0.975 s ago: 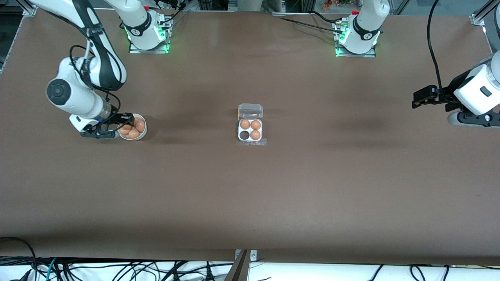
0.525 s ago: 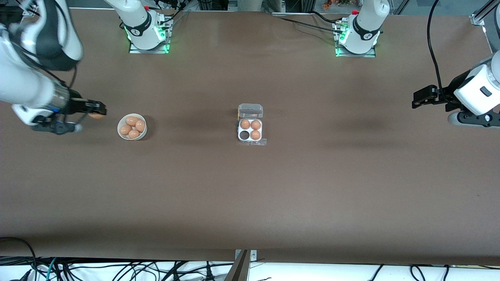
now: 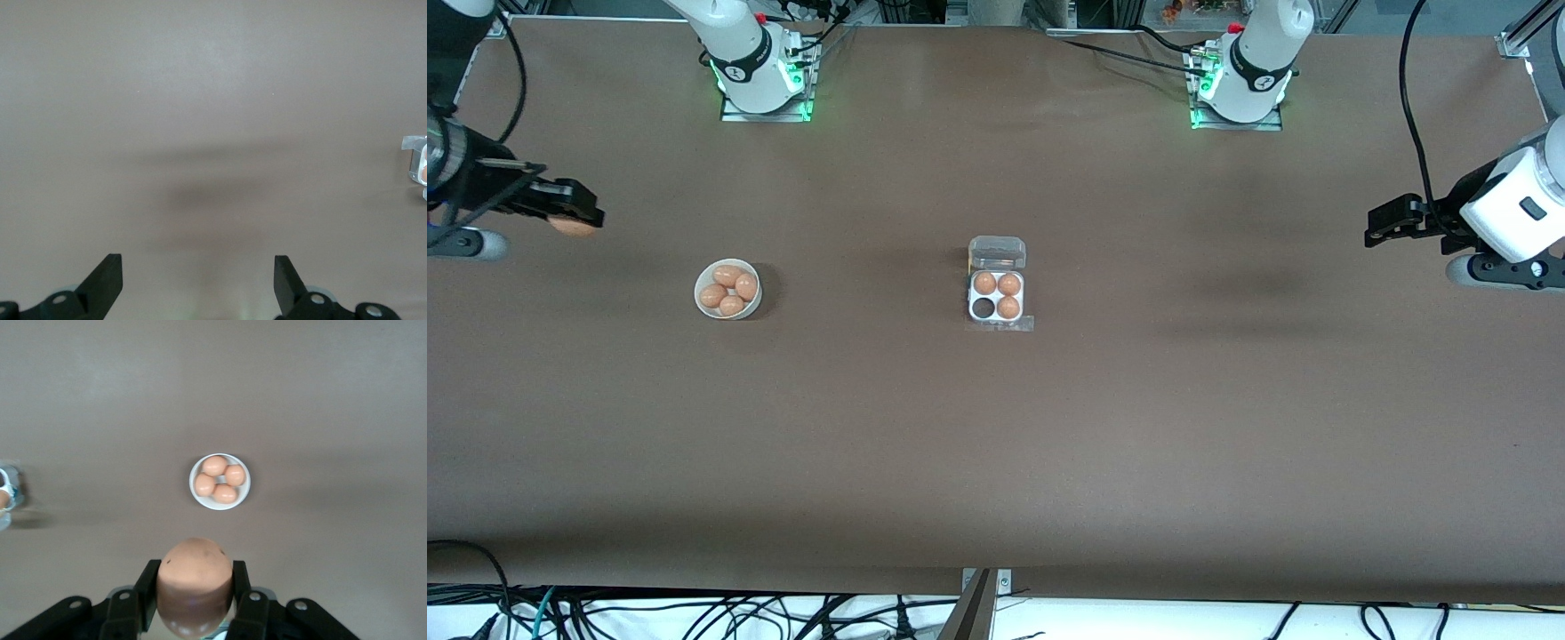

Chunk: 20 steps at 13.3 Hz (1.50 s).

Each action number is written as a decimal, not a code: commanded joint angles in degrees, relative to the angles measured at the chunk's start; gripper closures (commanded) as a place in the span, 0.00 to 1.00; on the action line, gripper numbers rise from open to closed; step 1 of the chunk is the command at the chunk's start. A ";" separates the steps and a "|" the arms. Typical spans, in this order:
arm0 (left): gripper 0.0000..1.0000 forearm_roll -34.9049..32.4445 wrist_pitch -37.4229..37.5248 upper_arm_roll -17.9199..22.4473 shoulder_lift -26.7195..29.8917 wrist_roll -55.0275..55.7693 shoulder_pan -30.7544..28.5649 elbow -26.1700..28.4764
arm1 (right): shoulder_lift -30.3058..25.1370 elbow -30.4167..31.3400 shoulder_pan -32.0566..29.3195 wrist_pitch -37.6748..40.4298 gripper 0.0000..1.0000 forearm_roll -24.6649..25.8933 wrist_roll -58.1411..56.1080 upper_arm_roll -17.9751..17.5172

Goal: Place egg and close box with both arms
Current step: 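Carry the egg with the right gripper over the clear egg box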

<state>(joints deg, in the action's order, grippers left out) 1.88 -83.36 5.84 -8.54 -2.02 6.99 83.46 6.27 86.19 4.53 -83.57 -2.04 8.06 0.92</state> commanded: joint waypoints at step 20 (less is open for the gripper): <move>0.00 0.58 0.13 0.05 -0.42 -1.23 -0.31 -1.28 | 40.31 -12.11 33.34 -37.09 1.00 6.77 42.28 -7.25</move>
<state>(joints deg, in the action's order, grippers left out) 1.88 -83.36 5.87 -8.61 -2.02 6.88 83.34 44.90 74.79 36.79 -118.81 2.70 47.79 -6.80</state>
